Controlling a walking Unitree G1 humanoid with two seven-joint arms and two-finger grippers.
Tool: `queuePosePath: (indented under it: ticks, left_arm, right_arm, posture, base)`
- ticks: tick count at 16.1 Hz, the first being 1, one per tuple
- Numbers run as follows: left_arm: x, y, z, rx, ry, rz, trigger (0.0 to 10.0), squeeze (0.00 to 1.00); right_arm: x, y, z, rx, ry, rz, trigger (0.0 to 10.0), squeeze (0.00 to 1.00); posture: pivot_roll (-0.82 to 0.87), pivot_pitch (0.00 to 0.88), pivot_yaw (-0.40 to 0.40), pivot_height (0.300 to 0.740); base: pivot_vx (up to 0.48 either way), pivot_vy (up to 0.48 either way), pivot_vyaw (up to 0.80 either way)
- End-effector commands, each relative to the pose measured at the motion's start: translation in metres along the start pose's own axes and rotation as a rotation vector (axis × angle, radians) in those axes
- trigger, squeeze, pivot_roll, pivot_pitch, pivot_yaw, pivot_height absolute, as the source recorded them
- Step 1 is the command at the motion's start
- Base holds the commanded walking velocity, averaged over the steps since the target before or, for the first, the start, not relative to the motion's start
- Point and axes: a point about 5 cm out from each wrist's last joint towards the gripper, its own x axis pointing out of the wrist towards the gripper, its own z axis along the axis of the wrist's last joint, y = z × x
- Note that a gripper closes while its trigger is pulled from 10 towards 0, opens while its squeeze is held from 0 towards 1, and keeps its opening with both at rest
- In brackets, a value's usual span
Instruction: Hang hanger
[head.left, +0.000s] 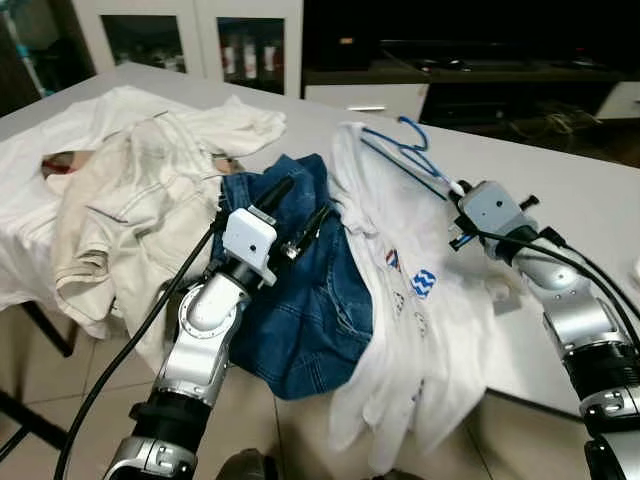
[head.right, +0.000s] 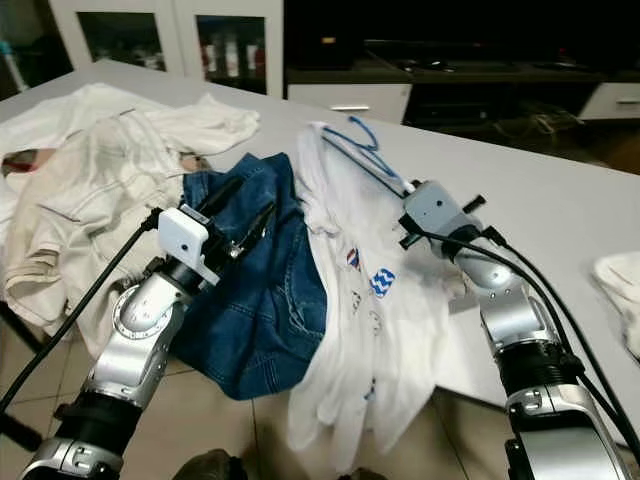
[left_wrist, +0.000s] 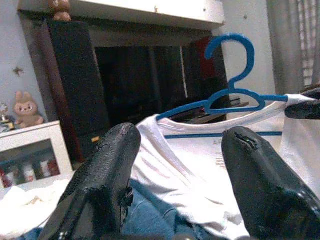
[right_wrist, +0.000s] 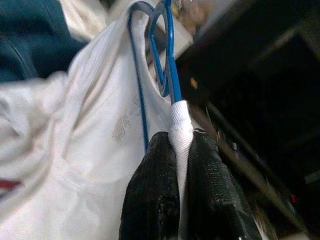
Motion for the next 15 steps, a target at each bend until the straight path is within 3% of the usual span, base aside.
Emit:
queuePosePath:
  ticks: [1,4,7,15]
  left_arm:
    - [0.006,0.002,0.005,-0.003,-0.028,0.007,10.0,0.0]
    - [0.012,0.003,0.008,-0.029,-0.058,-0.012,10.0,0.0]
    - [0.022,0.003,0.013,-0.034,-0.074,-0.014,10.0,0.0]
    - [0.018,0.007,0.009,-0.046,-0.068,0.002,10.0,0.0]
  right_arm:
    - [0.0,-0.006,0.016,-0.013,-0.088,0.014,10.0,0.0]
    - [-0.002,-0.007,0.028,-0.032,-0.175,0.024,10.0,0.0]
    - [0.001,-0.006,0.029,-0.038,-0.173,0.018,10.0,0.0]
    - [-0.006,0.006,0.026,-0.066,-0.183,0.091,10.0,0.0]
  posture:
    - [0.06,0.0,-0.034,0.71]
    - [0.07,0.0,-0.035,0.71]
    - [0.06,0.0,-0.029,0.71]
    - [0.07,0.0,-0.032,0.71]
  base:
    - [0.0,0.0,0.0]
    - [0.0,0.0,0.0]
    - [0.0,0.0,0.0]
    - [0.0,0.0,0.0]
